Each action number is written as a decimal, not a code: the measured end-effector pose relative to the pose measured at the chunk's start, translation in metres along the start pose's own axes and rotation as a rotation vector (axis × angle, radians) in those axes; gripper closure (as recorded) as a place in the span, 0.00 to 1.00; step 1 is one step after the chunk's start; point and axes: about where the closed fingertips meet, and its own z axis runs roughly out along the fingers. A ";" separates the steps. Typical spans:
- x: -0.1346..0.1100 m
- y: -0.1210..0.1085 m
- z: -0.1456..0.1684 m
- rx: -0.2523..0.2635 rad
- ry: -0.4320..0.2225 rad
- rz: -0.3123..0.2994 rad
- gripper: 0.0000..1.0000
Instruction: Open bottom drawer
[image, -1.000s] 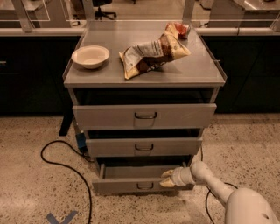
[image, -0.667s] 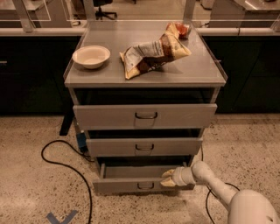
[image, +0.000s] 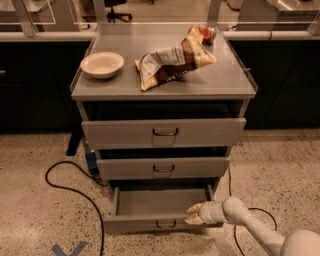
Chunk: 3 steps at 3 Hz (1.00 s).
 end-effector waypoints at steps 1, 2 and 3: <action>0.000 0.002 0.000 0.000 0.000 0.000 1.00; 0.015 0.034 -0.008 0.010 0.000 -0.006 1.00; 0.013 0.036 -0.012 0.010 0.000 -0.006 1.00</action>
Offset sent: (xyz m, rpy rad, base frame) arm -0.4232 -0.0558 -0.0901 -0.0488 -0.1355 -0.0444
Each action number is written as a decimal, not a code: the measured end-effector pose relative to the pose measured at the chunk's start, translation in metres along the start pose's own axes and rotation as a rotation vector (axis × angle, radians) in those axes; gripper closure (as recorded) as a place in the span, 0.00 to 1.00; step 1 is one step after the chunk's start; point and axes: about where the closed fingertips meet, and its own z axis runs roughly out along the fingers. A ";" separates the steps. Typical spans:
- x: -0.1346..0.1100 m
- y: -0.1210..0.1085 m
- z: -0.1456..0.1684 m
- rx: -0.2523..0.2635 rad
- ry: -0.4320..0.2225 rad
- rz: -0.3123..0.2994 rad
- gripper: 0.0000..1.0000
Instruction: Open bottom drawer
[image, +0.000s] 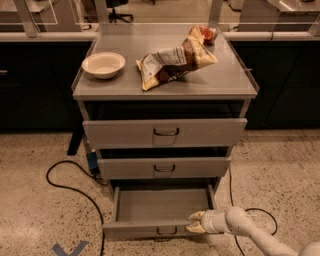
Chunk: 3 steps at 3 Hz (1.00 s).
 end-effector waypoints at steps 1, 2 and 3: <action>-0.001 0.001 0.001 0.000 0.000 0.000 1.00; 0.013 0.028 -0.007 0.014 0.000 -0.003 1.00; 0.009 0.029 -0.011 0.014 0.000 -0.003 1.00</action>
Offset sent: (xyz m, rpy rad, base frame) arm -0.4025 -0.0553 -0.0863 -0.0553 -0.1563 -0.1102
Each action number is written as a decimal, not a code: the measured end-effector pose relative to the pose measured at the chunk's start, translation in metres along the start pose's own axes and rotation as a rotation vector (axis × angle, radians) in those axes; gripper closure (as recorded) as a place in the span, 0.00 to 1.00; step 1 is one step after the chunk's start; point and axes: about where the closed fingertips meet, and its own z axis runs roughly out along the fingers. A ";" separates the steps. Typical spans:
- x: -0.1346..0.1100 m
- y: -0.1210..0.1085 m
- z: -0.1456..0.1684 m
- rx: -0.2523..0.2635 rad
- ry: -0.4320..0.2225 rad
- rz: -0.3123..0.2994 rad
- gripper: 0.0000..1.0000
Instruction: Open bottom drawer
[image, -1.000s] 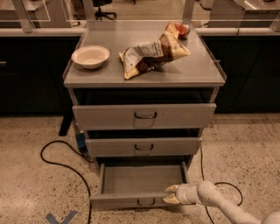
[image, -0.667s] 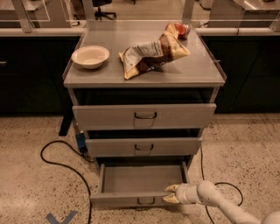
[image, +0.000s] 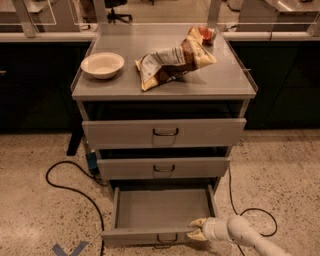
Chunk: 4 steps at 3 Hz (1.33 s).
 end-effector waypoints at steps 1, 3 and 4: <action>0.012 0.024 -0.007 0.013 0.000 -0.002 1.00; 0.020 0.048 -0.016 0.026 -0.001 -0.004 1.00; 0.016 0.046 -0.018 0.026 -0.001 -0.004 0.81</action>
Offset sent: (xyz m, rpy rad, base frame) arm -0.3722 -0.0550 -0.0840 -0.0458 -0.1450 -0.1104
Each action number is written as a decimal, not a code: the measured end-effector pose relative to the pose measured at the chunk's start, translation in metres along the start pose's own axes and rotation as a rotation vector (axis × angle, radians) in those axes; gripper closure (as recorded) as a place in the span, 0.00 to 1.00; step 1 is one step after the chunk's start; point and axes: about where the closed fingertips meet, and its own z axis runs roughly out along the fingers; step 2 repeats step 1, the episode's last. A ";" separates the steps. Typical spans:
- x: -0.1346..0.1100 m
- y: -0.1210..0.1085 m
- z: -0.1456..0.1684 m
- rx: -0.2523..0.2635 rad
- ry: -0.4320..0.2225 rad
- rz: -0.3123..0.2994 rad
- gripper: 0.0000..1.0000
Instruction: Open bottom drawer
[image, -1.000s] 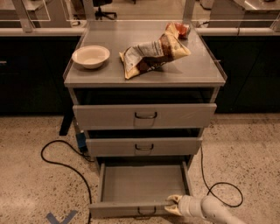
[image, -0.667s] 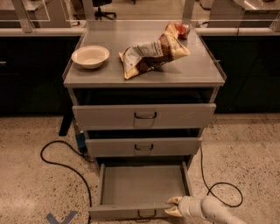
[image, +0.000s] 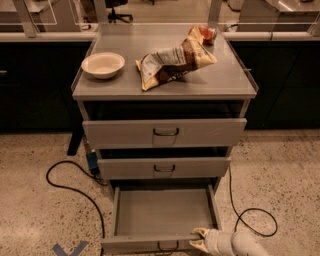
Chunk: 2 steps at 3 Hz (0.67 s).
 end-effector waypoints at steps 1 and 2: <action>0.000 0.000 0.000 0.000 0.000 0.000 0.58; 0.000 0.000 0.000 0.000 0.000 0.000 0.58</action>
Offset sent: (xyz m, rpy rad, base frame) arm 0.0000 0.0000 0.0000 0.0000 0.0000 0.0000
